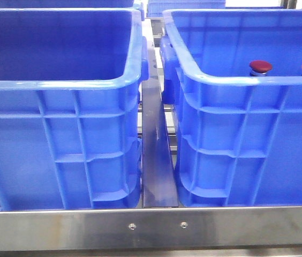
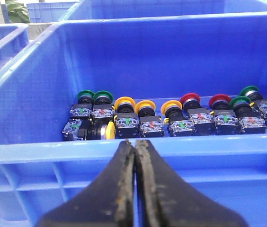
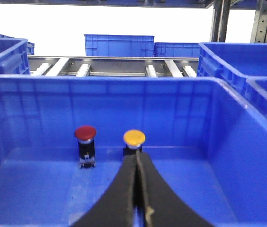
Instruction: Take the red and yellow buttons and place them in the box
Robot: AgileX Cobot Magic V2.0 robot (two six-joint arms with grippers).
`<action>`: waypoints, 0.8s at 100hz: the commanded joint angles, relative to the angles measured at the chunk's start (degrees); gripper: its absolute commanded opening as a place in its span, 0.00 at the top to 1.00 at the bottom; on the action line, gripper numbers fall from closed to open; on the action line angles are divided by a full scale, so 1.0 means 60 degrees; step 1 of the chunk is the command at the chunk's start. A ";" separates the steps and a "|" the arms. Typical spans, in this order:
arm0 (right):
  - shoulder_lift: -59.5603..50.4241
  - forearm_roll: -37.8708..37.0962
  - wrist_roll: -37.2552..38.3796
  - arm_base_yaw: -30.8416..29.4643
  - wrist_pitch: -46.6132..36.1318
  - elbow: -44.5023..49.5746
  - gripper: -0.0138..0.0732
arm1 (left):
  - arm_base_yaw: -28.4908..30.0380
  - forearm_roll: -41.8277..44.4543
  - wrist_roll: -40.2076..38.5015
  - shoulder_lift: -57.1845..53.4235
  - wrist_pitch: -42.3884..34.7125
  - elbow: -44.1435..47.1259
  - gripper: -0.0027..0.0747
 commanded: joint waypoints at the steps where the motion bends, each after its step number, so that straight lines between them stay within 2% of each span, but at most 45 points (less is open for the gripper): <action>1: -0.0430 -0.0588 0.0614 0.0014 -0.1102 0.0407 0.92 | 0.0011 -0.0077 -0.0115 -0.0333 -0.0824 0.0447 0.99; 7: -0.0960 -0.1206 0.1341 0.0014 -0.1468 0.0950 0.92 | 0.0011 -0.0077 -0.0115 -0.0333 -0.0824 0.0447 0.99; 11: -0.1302 -0.1897 0.1693 0.0024 -0.0717 0.0875 0.92 | 0.0011 -0.0077 -0.0115 -0.0333 -0.0824 0.0447 0.99; 21: -0.1886 -0.2583 0.2383 0.0062 -0.0507 0.0887 0.92 | 0.0011 -0.0077 -0.0115 -0.0333 -0.0824 0.0447 0.99; 55: -0.1886 -0.2558 0.2341 0.0106 -0.0184 0.0887 0.92 | 0.0011 -0.0077 -0.0115 -0.0333 -0.0824 0.0447 0.99; 80: -0.1886 -0.1887 0.1837 0.0106 -0.0175 0.0895 0.92 | 0.0011 -0.0077 -0.0115 -0.0333 -0.0824 0.0447 0.99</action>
